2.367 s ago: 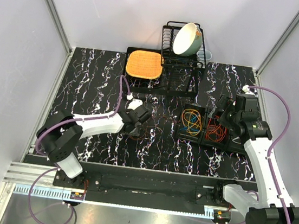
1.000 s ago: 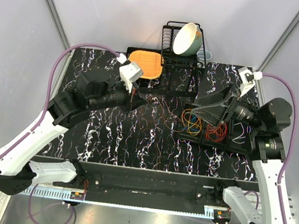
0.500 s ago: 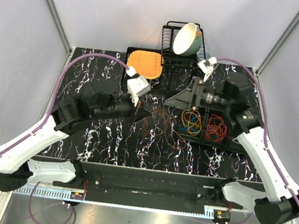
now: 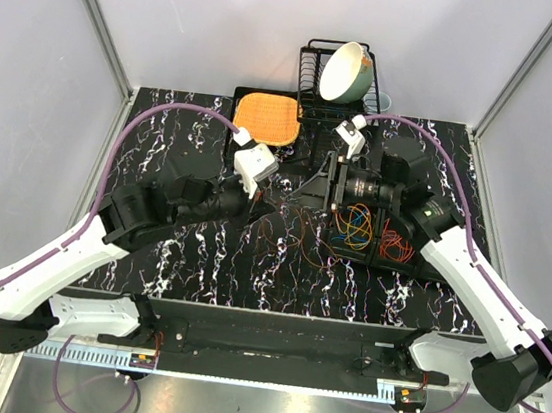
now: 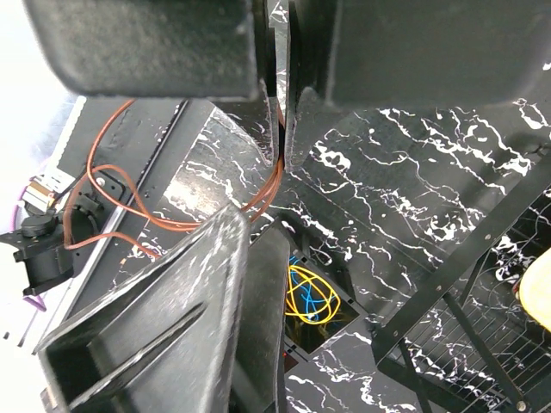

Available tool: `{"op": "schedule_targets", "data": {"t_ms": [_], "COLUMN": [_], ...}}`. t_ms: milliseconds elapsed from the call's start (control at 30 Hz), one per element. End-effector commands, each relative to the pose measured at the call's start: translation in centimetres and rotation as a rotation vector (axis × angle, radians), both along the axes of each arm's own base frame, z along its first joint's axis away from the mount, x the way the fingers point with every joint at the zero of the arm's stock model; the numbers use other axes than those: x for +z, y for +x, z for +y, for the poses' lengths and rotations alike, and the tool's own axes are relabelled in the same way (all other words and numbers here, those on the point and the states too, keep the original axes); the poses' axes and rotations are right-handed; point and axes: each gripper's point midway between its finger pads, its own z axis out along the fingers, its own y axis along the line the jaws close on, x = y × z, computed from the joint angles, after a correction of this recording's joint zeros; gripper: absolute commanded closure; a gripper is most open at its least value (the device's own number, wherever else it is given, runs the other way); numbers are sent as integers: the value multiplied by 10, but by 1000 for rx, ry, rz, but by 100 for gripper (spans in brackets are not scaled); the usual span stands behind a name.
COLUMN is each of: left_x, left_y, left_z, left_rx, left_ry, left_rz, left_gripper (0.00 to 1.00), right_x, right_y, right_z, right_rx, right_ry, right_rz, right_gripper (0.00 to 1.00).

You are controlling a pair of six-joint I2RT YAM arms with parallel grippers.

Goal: Untangle the cables

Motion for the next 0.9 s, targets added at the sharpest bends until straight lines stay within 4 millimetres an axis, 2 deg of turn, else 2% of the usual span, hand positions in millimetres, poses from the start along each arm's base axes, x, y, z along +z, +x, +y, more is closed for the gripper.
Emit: {"op": "schedule_targets", "data": {"t_ms": [0, 100, 233, 367, 633, 767, 867], "left_x": [17, 16, 14, 13, 11, 8, 6], "left_y": [3, 5, 8, 11, 22, 26, 27], "left_z": [4, 5, 5, 3, -3, -5, -7], "left_rx": [21, 32, 44, 47, 78, 83, 84], "left_ry": [-36, -31, -21, -11, 10, 21, 27], "left_rz": [-65, -69, -72, -70, -70, -67, -64], "left_gripper": [100, 100, 100, 100, 100, 100, 100], "right_x": [1, 0, -4, -9, -14, -13, -13], "right_y": [4, 4, 4, 1, -5, -8, -7], "right_z": [6, 7, 9, 11, 13, 13, 12], "right_rx": [-9, -7, 2, 19, 55, 72, 67], "right_ry": [6, 5, -1, -4, -2, 0, -1], "right_rz": [-17, -16, -8, 1, 1, -12, -14], "right_gripper": [44, 49, 65, 72, 75, 71, 75]}}
